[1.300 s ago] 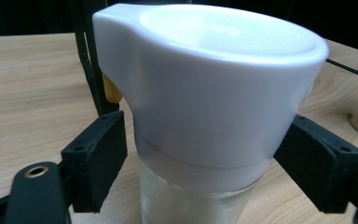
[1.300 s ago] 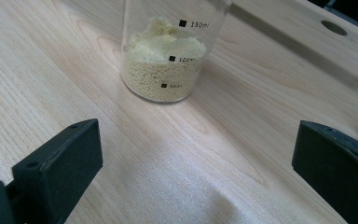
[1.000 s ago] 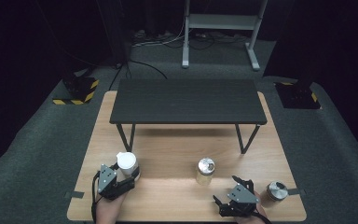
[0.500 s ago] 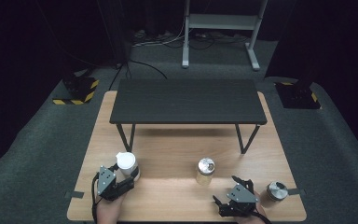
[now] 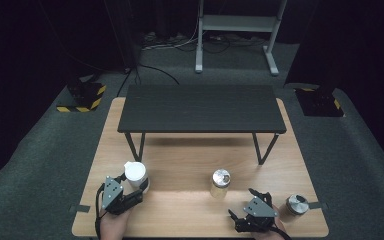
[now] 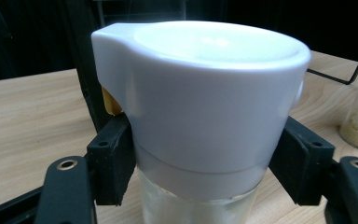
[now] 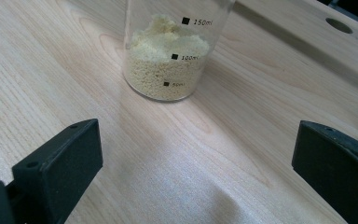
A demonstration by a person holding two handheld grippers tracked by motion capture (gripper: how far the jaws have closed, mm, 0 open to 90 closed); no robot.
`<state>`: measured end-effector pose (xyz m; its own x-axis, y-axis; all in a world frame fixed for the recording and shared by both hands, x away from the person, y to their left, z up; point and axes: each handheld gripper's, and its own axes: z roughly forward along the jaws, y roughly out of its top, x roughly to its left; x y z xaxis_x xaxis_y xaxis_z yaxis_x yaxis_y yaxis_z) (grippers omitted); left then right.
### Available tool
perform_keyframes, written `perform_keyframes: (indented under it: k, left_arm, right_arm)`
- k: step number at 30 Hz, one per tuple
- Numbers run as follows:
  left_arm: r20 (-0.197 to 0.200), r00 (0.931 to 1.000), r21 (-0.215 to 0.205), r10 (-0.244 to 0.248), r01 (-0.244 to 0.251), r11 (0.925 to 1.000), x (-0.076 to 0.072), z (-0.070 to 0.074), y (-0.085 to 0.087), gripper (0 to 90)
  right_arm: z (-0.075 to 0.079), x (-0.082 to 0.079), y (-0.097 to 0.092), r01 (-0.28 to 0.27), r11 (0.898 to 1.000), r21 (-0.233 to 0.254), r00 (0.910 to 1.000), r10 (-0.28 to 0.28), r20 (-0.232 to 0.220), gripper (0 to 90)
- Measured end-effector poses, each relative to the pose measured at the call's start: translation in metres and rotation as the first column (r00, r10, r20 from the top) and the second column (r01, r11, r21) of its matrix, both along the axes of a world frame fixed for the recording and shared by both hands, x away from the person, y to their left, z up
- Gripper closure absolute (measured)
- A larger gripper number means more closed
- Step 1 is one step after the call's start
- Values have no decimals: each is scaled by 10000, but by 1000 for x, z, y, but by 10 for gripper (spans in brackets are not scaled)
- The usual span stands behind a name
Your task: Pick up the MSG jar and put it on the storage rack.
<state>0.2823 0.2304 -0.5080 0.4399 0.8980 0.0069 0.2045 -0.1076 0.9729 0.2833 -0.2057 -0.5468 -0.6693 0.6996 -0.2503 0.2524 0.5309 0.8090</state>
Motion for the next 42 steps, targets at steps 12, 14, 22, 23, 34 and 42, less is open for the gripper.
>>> perform_keyframes:
  k: [12,14,22,23,34,42]
  left_arm:
    - [247,9997,-424,-69,80,9991,-3,20,2,302]
    - [315,9995,-452,-80,94,9989,-3,25,2,302]
    - [615,9980,-588,-121,157,9981,-5,43,2,302]
    - [622,9980,-595,-130,167,9981,-5,45,1,302]
    - [839,9963,-750,-205,268,9968,-6,63,-5,302]
    - [1040,9940,-784,-347,430,9960,-6,76,-10,302]
  right_arm:
    - [0,0,0,-20,10000,25,10000,20,1,7]
    - [0,1,-1,-5,10000,73,10000,5,-14,7]
    - [0,0,-1,-4,10000,91,10000,4,-4,7]
    - [0,0,-1,-1,10000,96,10000,1,-6,7]
    - [0,1,0,-31,10000,-9,10000,31,-81,7]
    - [0,0,1,-47,9999,-107,10000,47,16,7]
